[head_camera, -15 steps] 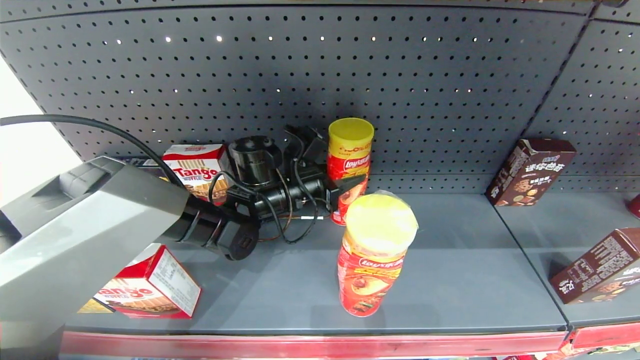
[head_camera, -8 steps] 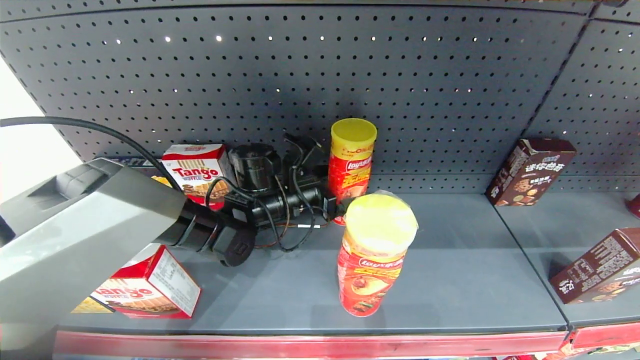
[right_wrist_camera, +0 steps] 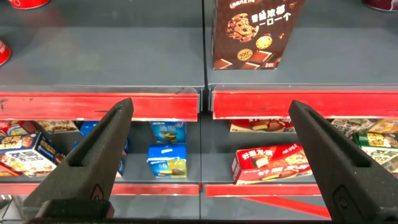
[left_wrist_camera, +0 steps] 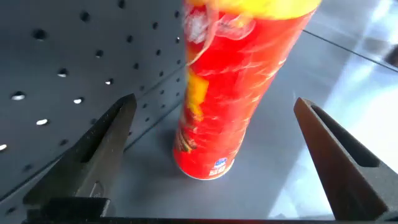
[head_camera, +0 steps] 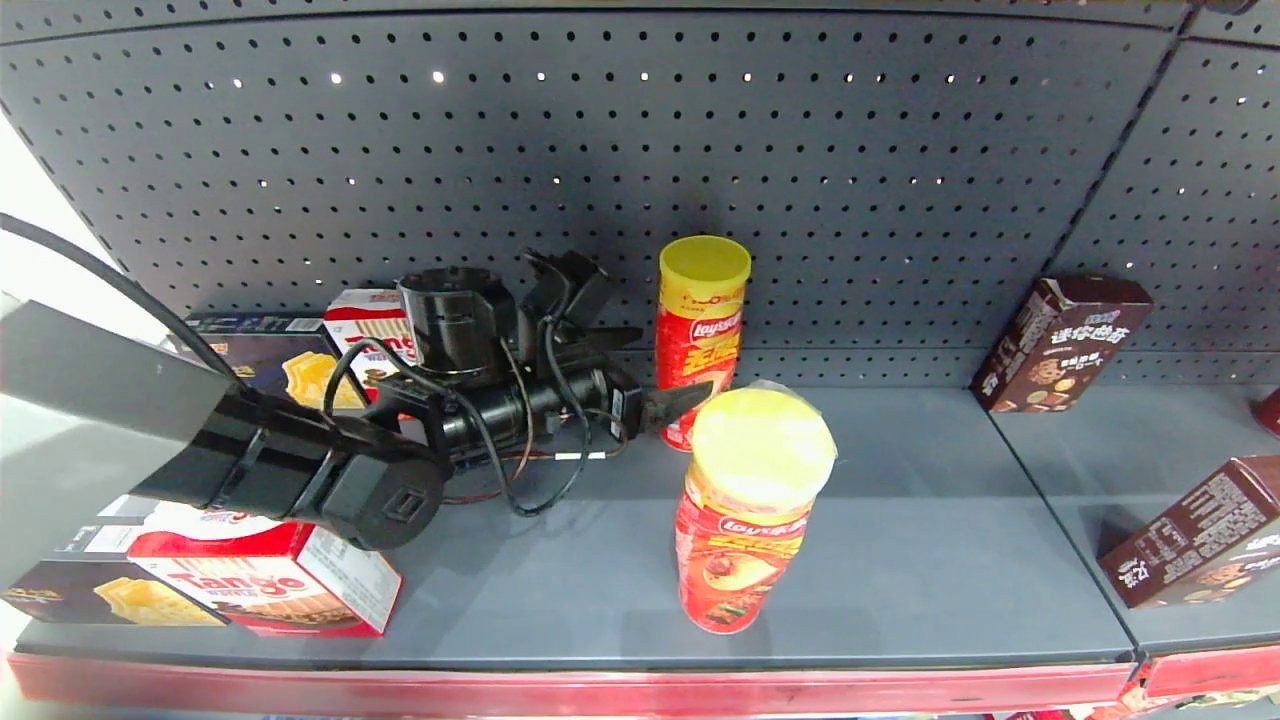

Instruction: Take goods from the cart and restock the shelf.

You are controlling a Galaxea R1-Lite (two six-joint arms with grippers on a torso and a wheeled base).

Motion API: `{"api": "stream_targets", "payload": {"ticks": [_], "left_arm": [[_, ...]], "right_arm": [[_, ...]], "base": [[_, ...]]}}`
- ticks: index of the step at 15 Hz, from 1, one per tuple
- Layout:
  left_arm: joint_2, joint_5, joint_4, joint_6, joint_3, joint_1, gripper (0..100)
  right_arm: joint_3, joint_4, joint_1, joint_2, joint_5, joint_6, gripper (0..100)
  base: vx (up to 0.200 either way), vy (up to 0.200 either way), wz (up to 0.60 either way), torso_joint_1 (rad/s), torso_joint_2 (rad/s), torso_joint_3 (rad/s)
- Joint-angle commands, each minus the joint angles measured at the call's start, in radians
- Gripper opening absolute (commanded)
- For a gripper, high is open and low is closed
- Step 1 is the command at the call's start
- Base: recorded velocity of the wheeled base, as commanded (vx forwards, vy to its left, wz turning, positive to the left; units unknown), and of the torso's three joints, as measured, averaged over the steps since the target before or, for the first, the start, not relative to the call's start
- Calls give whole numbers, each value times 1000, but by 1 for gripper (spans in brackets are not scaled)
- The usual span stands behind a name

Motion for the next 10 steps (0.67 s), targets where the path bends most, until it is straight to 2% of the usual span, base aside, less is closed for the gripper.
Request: {"api": "stream_targets", "payload": {"ticks": [1, 2, 3, 4, 5, 10], "left_arm": [[-30, 22, 13, 2, 13, -8, 100], [-29, 37, 15, 25, 16, -2, 100], [-29, 40, 16, 29, 16, -1, 100], [-27, 89, 33, 65, 18, 2, 100], [-27, 120, 61, 80, 16, 4, 100], [-25, 195, 65, 85, 7, 13, 100]], "right_arm": [[0, 0, 1, 1, 0, 1, 100], [0, 0, 1, 1, 0, 0, 100], [0, 0, -1, 1, 0, 1, 100], [0, 0, 1, 1, 0, 1, 100], [0, 0, 1, 1, 0, 0, 100], [0, 0, -1, 1, 0, 0, 100]], "base": [[0, 0, 0, 0, 0, 0], [0, 0, 0, 0, 0, 0], [0, 0, 0, 0, 0, 0], [0, 0, 0, 0, 0, 0], [0, 0, 0, 0, 0, 0], [0, 0, 0, 0, 0, 0]]}}
